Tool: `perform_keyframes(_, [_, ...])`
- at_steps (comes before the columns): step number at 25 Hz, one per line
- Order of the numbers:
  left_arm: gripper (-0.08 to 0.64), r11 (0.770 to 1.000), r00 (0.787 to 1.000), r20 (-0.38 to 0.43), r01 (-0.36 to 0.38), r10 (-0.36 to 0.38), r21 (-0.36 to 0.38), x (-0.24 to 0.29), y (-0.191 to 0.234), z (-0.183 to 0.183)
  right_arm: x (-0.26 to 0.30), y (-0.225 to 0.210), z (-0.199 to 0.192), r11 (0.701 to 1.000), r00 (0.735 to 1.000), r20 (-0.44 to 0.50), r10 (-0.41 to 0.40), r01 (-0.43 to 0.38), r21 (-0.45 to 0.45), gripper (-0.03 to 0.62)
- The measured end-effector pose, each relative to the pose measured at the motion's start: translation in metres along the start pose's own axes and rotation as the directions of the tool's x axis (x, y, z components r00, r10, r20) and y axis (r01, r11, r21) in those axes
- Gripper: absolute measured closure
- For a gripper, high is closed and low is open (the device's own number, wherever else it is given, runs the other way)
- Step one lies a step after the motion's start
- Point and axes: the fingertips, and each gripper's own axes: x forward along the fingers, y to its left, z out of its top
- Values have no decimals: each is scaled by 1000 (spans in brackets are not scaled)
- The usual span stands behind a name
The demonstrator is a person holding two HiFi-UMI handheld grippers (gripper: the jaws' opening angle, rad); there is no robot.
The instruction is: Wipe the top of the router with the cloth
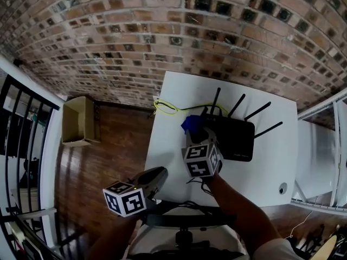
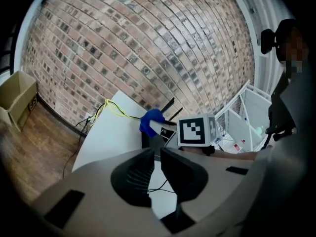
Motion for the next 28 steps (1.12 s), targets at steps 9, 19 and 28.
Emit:
perform_keyframes(9, [502, 1000, 1000, 11, -11, 11, -17, 0, -3, -7, 28, 8, -43, 998, 986, -152, 61, -57, 35, 460])
perform_keyframes(19, [502, 1000, 1000, -5, 15, -15, 8, 15, -23, -13, 9, 4, -44, 990, 980, -146, 135, -128, 61, 460])
perform_keyframes(28, [502, 997, 998, -34, 60, -59, 42, 40, -51, -18, -25, -18, -40, 985, 984, -81, 157, -151, 80, 460])
